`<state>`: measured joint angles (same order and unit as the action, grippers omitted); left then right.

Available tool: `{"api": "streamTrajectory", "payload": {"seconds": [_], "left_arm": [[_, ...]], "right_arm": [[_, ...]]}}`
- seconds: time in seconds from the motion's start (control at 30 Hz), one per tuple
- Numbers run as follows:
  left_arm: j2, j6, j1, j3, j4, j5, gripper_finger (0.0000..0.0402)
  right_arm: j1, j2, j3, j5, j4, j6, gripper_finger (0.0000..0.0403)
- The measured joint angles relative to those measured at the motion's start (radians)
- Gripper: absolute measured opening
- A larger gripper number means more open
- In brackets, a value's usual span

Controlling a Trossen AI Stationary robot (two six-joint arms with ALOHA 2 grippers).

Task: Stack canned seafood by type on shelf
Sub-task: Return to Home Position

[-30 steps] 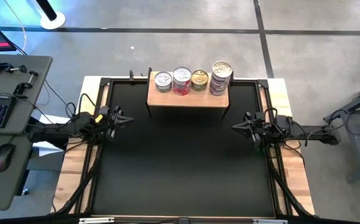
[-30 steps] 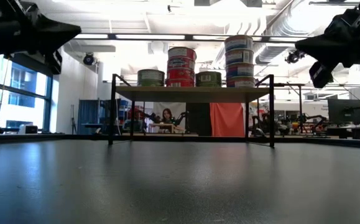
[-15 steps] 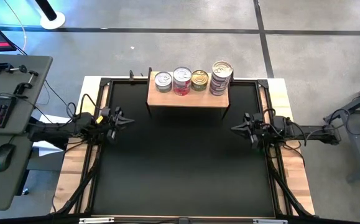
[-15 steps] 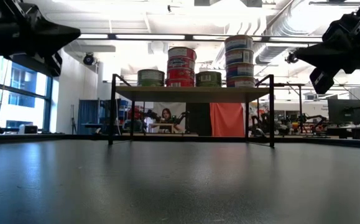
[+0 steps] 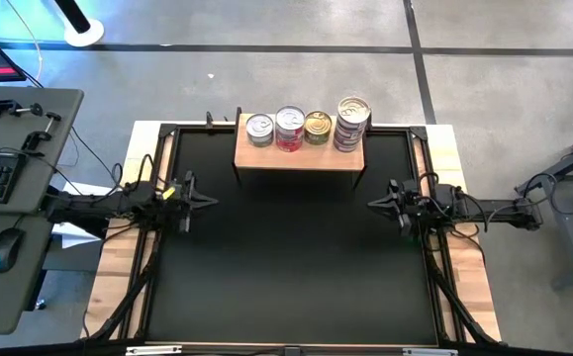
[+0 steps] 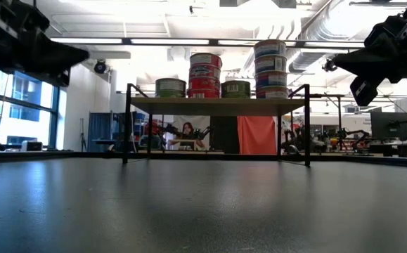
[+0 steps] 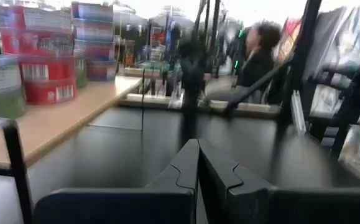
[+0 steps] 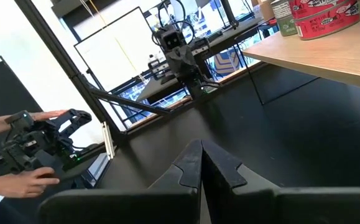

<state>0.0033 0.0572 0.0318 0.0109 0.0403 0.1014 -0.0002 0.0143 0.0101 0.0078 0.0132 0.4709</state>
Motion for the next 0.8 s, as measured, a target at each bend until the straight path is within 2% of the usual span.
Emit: {"api": "streamTrajectory", "payload": {"seconds": [0.13,0.8], "left_arm": [[0.000,-0.044,-0.029,0.000,-0.027,-0.072,0.0000],[0.003,-0.009,-0.032,0.000,-0.028,-0.063,0.0000]], "right_arm": [[0.000,0.000,0.000,0.000,0.000,0.000,0.0000],[0.000,0.000,0.000,0.000,-0.001,0.000,0.0000]]}}
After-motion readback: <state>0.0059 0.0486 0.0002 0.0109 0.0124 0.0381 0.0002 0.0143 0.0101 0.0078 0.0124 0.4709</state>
